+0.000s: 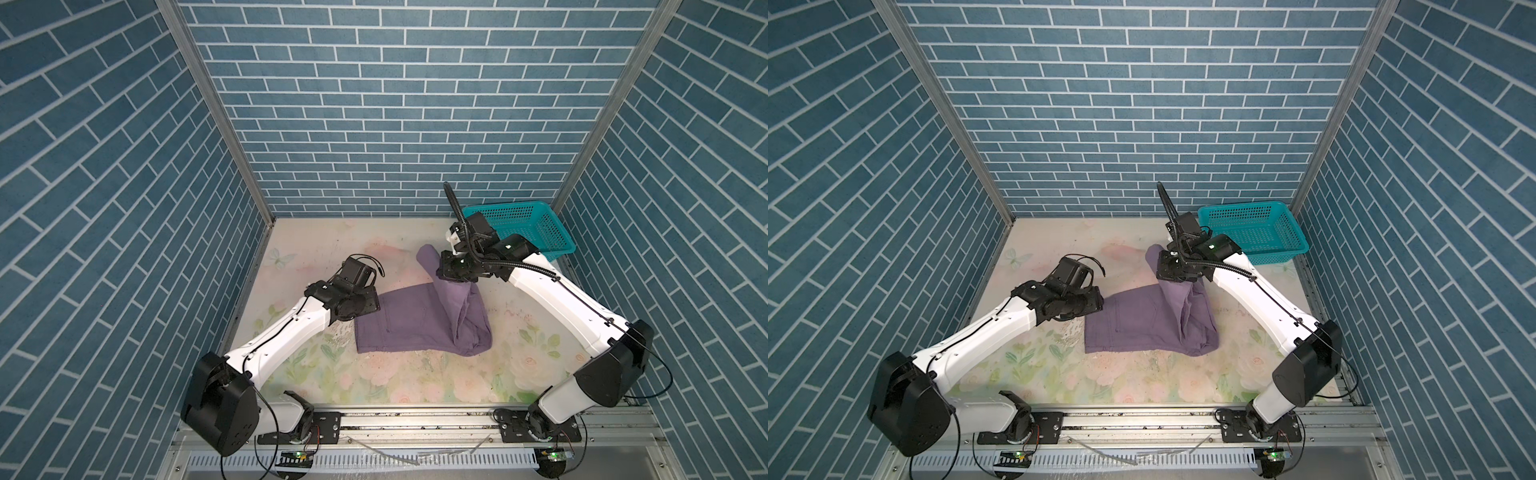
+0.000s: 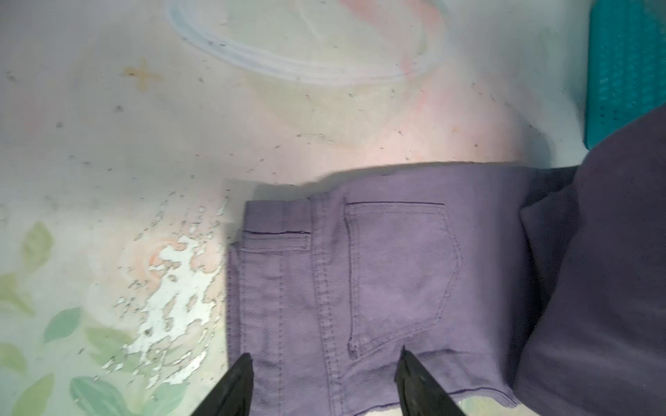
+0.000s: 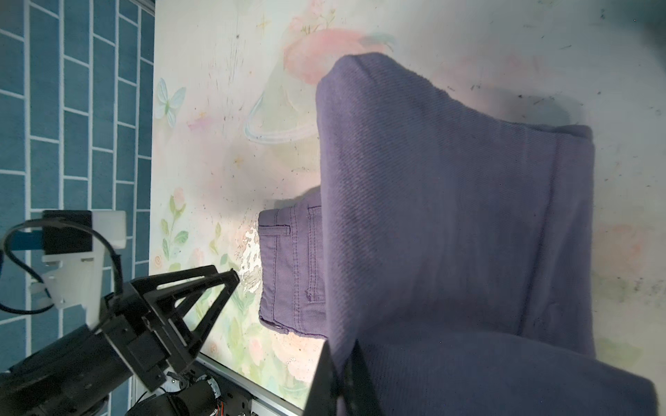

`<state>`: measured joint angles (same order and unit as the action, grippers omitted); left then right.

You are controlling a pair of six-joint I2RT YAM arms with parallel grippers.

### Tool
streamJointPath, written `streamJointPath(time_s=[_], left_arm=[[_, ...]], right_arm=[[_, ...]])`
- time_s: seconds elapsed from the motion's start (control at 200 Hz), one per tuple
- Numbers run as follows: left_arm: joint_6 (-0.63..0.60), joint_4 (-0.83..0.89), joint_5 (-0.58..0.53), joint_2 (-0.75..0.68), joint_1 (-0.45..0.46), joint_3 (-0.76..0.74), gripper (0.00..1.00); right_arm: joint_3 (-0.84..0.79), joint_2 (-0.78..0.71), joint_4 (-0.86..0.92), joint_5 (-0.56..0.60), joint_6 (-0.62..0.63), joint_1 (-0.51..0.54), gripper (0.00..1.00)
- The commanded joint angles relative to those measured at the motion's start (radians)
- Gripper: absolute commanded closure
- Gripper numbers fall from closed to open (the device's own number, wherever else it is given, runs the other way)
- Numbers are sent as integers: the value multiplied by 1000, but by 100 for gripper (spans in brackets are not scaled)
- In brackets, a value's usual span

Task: Fold and stack the trousers
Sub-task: 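Lay the leg end onto the waistband with the right gripper beside the left gripper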

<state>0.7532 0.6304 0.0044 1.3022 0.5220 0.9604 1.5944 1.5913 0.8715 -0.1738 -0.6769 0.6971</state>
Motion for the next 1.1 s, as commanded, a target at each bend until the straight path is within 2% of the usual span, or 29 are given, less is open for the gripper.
streamJointPath(time_s=[0.0,0.37,0.53,0.74,0.845,1.095], left_arm=[[10,38,-23,-12,-14,-57,35],[20,-19,-8,18,-45,-146,32],[25,-63,-2,58,-44,-177,50],[37,-132,7,109,-44,-224,55],[55,-179,6,124,-44,-258,62],[85,-280,37,150,-45,-336,63]], right_arm=[[66,36,-30,-18,-26,38,100],[83,158,-67,18,-60,171,100],[79,185,-97,51,-83,223,100],[37,218,-202,116,-146,274,100],[51,254,-230,136,-164,294,100],[100,369,-271,118,-190,341,100]])
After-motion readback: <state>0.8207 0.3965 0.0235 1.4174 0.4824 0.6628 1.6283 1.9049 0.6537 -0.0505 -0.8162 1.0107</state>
